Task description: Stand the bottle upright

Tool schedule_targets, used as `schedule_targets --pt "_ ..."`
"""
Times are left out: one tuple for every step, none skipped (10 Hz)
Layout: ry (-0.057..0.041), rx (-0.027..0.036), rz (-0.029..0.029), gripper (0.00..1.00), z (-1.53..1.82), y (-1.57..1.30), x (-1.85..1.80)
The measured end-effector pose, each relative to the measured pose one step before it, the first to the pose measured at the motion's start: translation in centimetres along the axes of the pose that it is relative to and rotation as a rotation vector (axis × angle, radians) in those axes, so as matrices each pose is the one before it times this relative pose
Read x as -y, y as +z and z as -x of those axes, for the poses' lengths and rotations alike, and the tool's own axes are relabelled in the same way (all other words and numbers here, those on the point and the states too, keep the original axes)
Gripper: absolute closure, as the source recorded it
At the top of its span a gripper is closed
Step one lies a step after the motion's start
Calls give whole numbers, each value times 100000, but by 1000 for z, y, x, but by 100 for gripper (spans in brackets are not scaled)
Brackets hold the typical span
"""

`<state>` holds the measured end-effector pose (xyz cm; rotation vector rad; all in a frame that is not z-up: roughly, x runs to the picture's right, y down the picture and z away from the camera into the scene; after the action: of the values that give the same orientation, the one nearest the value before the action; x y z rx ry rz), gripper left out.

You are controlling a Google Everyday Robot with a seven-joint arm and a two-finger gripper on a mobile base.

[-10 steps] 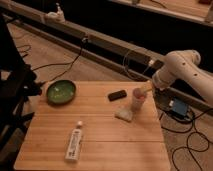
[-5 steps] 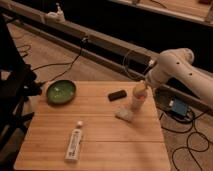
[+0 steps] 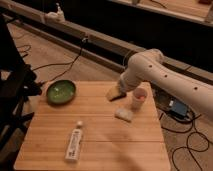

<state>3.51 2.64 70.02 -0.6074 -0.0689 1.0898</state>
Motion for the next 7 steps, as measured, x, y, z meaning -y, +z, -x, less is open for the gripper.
schedule_targets --pt "-8143 649 5260 26 949 518 -4843" --pt "-5446 804 2576 26 512 199 -2423" --pt "-3576 444 1698 26 328 196 -1558" --pt "-542 78 198 26 52 9 -213" --pt "283 33 -122 26 -104 -64 127" --pt "23 -51 -36 26 31 6 26" --pt "299 -533 -304 26 -86 138 150"
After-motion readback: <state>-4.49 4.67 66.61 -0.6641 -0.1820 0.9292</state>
